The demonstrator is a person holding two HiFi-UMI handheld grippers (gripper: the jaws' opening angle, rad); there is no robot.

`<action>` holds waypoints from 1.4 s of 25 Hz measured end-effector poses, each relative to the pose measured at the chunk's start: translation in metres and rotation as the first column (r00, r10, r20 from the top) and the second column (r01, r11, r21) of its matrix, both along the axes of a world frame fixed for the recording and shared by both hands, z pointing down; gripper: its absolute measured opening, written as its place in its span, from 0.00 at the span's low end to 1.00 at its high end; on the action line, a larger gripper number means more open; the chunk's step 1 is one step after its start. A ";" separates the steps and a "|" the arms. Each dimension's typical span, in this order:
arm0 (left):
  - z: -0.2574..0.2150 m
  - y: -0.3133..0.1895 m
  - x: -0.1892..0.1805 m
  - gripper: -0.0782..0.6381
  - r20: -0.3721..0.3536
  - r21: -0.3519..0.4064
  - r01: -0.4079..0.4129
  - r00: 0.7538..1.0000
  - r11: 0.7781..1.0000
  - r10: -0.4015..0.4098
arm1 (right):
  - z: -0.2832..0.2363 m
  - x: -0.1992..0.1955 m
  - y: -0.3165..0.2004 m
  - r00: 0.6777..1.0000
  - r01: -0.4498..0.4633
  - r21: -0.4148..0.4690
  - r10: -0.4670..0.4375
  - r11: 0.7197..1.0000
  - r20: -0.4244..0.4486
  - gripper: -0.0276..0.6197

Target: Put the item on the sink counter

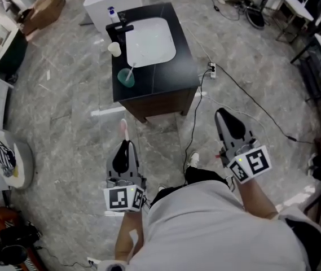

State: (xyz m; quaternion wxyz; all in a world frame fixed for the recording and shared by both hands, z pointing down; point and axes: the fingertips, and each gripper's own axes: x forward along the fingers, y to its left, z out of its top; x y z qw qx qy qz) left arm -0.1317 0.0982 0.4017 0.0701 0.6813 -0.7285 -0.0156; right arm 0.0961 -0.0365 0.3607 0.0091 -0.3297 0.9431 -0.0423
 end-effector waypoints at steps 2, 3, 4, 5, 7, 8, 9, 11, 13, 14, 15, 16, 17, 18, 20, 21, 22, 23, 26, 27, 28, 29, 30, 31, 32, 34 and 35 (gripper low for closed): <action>-0.002 -0.016 0.006 0.16 0.003 0.000 -0.007 1.000 1.000 0.007 | 0.001 0.002 -0.012 1.000 0.008 0.000 -0.008 1.000 0.005 0.13; -0.003 -0.024 0.008 0.16 0.003 0.001 -0.008 1.000 1.000 0.008 | 0.001 0.003 -0.019 1.000 0.012 -0.002 -0.012 1.000 0.007 0.13; -0.004 -0.032 0.010 0.16 0.004 0.003 -0.007 1.000 1.000 0.007 | 0.002 0.004 -0.025 1.000 0.017 -0.006 -0.017 1.000 0.010 0.13; -0.006 -0.039 0.012 0.16 0.007 0.005 -0.004 1.000 1.000 0.004 | 0.003 0.005 -0.032 1.000 0.021 -0.011 -0.021 1.000 0.012 0.13; -0.010 -0.053 0.015 0.16 0.012 0.010 0.005 1.000 1.000 -0.005 | 0.004 0.008 -0.045 0.999 0.035 -0.020 -0.034 0.999 0.015 0.13; -0.012 -0.059 0.016 0.16 0.014 0.012 0.012 1.000 1.000 -0.012 | 0.004 0.009 -0.051 0.999 0.045 -0.022 -0.045 0.999 0.015 0.13; -0.013 -0.065 0.018 0.16 0.014 0.013 0.020 1.000 1.000 -0.020 | 0.004 0.009 -0.057 0.998 0.057 -0.023 -0.057 0.998 0.014 0.13; -0.014 -0.075 0.021 0.16 0.017 0.012 0.036 0.999 0.999 -0.036 | 0.004 0.009 -0.068 0.996 0.083 -0.021 -0.083 0.996 0.014 0.13; -0.013 -0.085 0.024 0.16 0.019 0.011 0.049 0.999 0.999 -0.050 | 0.004 0.007 -0.078 0.994 0.106 -0.019 -0.106 0.994 0.014 0.13; -0.011 -0.090 0.025 0.16 0.018 0.009 0.056 0.998 0.998 -0.056 | 0.004 0.006 -0.084 0.993 0.116 -0.019 -0.116 0.993 0.015 0.13; -0.008 -0.096 0.026 0.16 0.016 0.003 0.061 0.998 0.998 -0.061 | 0.004 0.006 -0.090 0.992 0.127 -0.020 -0.126 0.992 0.018 0.13; -0.006 -0.102 0.027 0.16 0.014 -0.004 0.065 0.998 0.998 -0.064 | 0.004 0.005 -0.096 0.990 0.138 -0.023 -0.137 0.990 0.022 0.13; -0.004 -0.107 0.029 0.16 0.016 -0.012 0.068 0.998 0.998 -0.067 | 0.004 0.005 -0.100 0.988 0.150 -0.029 -0.149 0.988 0.028 0.13; -0.003 -0.111 0.031 0.16 0.020 -0.017 0.071 0.997 0.997 -0.071 | 0.004 0.006 -0.103 0.986 0.164 -0.035 -0.163 0.986 0.034 0.13; -0.007 -0.116 0.034 0.16 0.027 -0.017 0.084 0.996 0.996 -0.083 | 0.003 0.005 -0.107 0.981 0.193 -0.043 -0.192 0.980 0.038 0.13; -0.010 -0.119 0.035 0.16 0.028 -0.012 0.091 0.996 0.996 -0.090 | 0.003 0.003 -0.108 0.978 0.207 -0.042 -0.205 0.977 0.037 0.13; -0.013 -0.121 0.035 0.16 0.029 -0.006 0.096 0.995 0.995 -0.096 | 0.002 0.001 -0.110 0.976 0.218 -0.041 -0.217 0.975 0.037 0.13; -0.015 -0.123 0.035 0.16 0.029 -0.002 0.100 0.995 0.995 -0.100 | 0.001 -0.002 -0.112 0.973 0.228 -0.039 -0.226 0.973 0.039 0.13; -0.015 -0.129 0.033 0.16 0.027 -0.008 0.105 0.994 0.994 -0.105 | 0.005 -0.013 -0.115 0.968 0.247 -0.054 -0.245 0.967 0.048 0.13; -0.014 -0.129 0.030 0.16 0.026 -0.014 0.106 0.994 0.994 -0.105 | 0.007 -0.017 -0.115 0.968 0.250 -0.063 -0.248 0.966 0.051 0.13; -0.013 -0.131 0.026 0.16 0.023 -0.018 0.104 0.994 0.994 -0.104 | 0.008 -0.022 -0.114 0.967 0.252 -0.069 -0.249 0.965 0.053 0.13; -0.012 -0.134 0.021 0.16 0.021 -0.020 0.099 0.995 0.995 -0.098 | 0.010 -0.026 -0.114 0.967 0.251 -0.071 -0.248 0.965 0.054 0.13; -0.010 -0.138 0.017 0.16 0.019 -0.020 0.090 0.996 0.996 -0.090 | 0.010 -0.030 -0.114 0.968 0.248 -0.070 -0.245 0.966 0.051 0.13; -0.009 -0.143 0.013 0.16 0.019 -0.018 0.078 0.997 0.997 -0.077 | 0.010 -0.032 -0.115 0.970 0.242 -0.065 -0.240 0.968 0.048 0.13; -0.007 -0.149 0.010 0.16 0.020 -0.016 0.062 0.998 0.998 -0.062 | 0.010 -0.034 -0.119 0.972 0.232 -0.058 -0.229 0.971 0.043 0.13; -0.004 -0.164 0.003 0.16 0.039 -0.011 0.020 0.999 1.000 -0.020 | 0.010 -0.037 -0.131 0.981 0.190 -0.050 -0.188 0.981 0.038 0.13; -0.004 -0.172 0.000 0.16 0.055 -0.012 -0.004 0.998 1.000 0.004 | 0.010 -0.038 -0.137 0.986 0.163 -0.054 -0.162 0.985 0.038 0.13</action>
